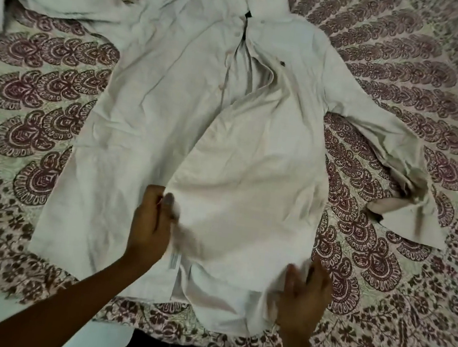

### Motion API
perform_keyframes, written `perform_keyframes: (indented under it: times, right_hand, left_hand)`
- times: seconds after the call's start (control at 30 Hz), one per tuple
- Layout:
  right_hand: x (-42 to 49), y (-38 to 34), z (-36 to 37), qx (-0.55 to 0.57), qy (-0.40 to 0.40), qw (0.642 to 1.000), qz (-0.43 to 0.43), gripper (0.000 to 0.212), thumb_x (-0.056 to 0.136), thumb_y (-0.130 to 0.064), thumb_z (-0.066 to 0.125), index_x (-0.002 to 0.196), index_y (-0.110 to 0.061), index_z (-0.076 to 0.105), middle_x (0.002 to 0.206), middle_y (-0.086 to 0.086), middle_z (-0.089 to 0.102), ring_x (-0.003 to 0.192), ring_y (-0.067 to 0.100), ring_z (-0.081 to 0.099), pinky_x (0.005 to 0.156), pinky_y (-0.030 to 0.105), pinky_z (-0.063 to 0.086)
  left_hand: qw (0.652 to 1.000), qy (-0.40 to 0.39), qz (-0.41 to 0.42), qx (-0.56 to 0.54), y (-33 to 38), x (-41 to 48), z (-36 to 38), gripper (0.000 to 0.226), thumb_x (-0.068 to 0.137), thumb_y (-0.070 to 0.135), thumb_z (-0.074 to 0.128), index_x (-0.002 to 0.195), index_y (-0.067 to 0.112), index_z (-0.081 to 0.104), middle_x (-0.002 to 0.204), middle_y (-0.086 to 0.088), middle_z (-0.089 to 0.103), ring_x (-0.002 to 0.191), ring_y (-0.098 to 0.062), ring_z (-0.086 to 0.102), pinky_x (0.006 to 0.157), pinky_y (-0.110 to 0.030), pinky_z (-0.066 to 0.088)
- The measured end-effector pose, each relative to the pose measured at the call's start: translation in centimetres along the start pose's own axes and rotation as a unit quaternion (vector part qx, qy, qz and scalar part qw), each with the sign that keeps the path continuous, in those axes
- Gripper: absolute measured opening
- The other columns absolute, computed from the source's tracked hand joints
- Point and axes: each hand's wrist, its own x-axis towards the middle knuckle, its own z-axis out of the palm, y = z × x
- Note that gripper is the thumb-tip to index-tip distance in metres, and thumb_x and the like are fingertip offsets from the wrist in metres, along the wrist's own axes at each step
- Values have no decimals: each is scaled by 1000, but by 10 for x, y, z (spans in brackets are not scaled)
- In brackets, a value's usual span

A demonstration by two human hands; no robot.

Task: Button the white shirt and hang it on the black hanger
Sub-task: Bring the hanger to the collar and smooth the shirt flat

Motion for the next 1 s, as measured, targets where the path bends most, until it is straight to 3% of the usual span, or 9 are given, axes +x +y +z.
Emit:
perform_keyframes:
  times: [0.1,0.2,0.37,0.57,0.67,0.77,0.87,0.93,1.0]
  right_hand:
    - [2,5,-4,37,-39,998,44,38,88,-19,61,120,2,57,110,24,62,97,29,58,81,27,38]
    - [3,9,-10,97,-22,992,72,24,90,-8,58,110,4,63,97,19,68,80,18,55,72,24,41]
    - [-15,30,-11,98,-10,988,116,19,92,-12,55,95,3,66,82,16,65,79,31,61,63,26,37]
    - [-17,32,-22,151,49,980,116,22,94,-12,53,105,4,64,84,11,62,80,24,58,72,35,46]
    - [-23,43,-23,63,1,993,99,25,94,-18,53,102,3,65,77,17,64,69,25,55,62,29,39]
    - [-21,42,-23,-8,24,996,86,24,92,-19,56,104,0,66,87,25,68,74,33,60,63,30,38]
    - [-22,34,-19,-129,34,991,14,36,83,-20,64,115,-3,59,108,29,61,94,41,57,76,41,44]
    - [-27,26,-14,-153,35,986,-47,50,84,-27,66,126,-5,50,128,27,49,114,45,46,91,52,41]
    - [-32,10,-7,-166,1,982,-92,61,87,-45,49,137,-11,40,145,21,34,132,43,31,104,56,29]
  left_hand:
    - [995,-9,-63,72,-14,-17,-10,7,98,18,40,92,16,40,50,-3,46,42,-6,50,38,-16,29]
    - [984,-1,1,177,-29,-31,-24,5,95,20,49,92,18,46,47,-3,51,38,-9,44,40,-23,33]
    - [952,-102,-83,276,-45,-42,-30,18,96,33,44,96,16,50,63,-5,62,60,-26,61,53,-32,43]
    - [954,-256,-93,124,-46,-36,-34,45,76,56,62,113,30,54,93,22,65,81,2,64,69,-13,49]
    - [942,-201,-116,240,-50,-43,-39,27,81,45,63,89,21,55,56,11,55,58,-12,57,55,-26,40]
    - [942,-97,-80,311,-50,-46,-47,26,86,48,54,86,22,54,55,10,52,54,-17,54,47,-22,33]
    - [932,67,-7,356,-58,-37,-62,36,95,40,43,103,9,59,93,-14,65,85,-34,61,68,-37,45]
    - [911,152,-83,373,-71,-23,-79,45,95,38,43,126,5,47,130,-24,49,120,-41,44,97,-51,35]
    - [894,167,-197,366,-87,-8,-100,57,93,39,49,137,5,34,141,-28,34,129,-45,31,105,-55,26]
